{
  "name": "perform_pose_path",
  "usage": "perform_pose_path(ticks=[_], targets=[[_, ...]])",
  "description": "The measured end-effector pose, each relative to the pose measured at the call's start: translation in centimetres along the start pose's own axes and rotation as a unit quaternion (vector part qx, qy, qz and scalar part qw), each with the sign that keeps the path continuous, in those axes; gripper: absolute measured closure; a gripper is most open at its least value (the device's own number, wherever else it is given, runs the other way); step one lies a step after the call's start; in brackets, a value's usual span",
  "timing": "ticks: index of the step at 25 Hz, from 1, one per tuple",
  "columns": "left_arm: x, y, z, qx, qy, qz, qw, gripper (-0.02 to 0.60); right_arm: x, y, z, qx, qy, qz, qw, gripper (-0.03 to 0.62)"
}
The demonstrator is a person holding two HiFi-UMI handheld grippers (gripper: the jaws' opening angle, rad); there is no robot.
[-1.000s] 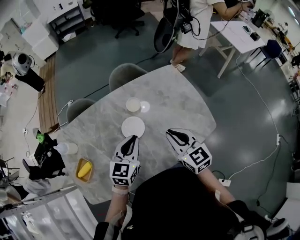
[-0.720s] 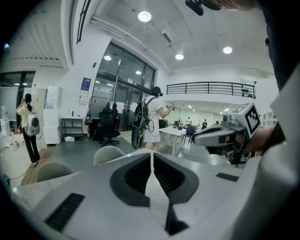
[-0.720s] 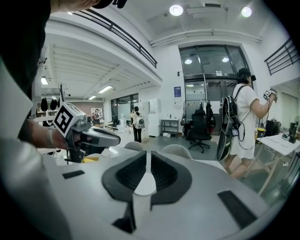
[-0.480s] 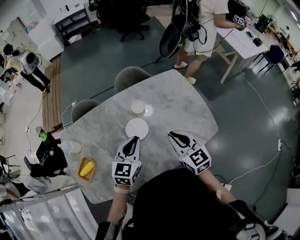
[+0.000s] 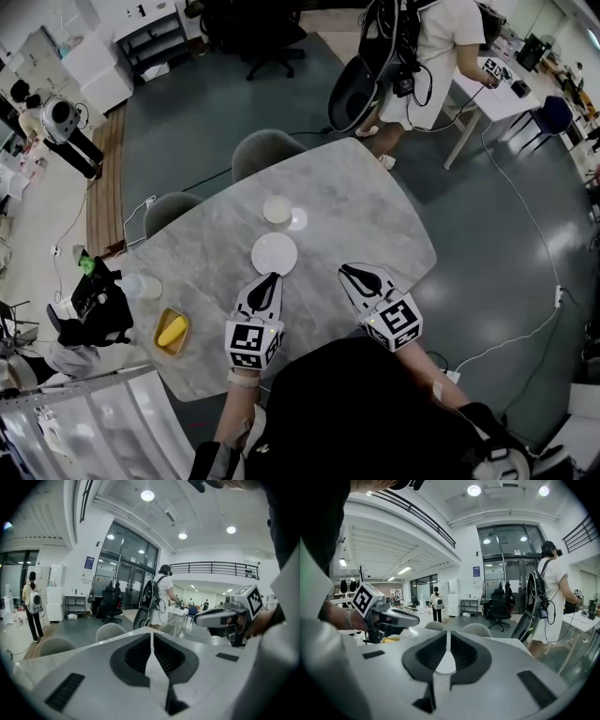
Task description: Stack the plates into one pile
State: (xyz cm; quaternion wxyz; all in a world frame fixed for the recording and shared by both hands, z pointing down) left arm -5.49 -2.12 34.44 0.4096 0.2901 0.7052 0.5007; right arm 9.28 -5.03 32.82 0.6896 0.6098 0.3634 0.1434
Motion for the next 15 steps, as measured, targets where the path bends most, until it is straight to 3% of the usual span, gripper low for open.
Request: perform_pose_path(ticks=[15], targets=[[-1.0, 1.5, 0.0, 0.01, 0.004, -0.018, 0.9998, 0.569, -0.1, 1.8, 1.0, -0.018, 0.007, -0.015, 1.0, 0.556]])
Point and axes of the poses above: the fingertips, and each gripper's own axes: x backward along the fingers, z to its right, y out of its underside, the point moved 2 cm from there along x, backward along the fingers, and after that the axes turned 9 degrees about y, right-handed, at the moved point
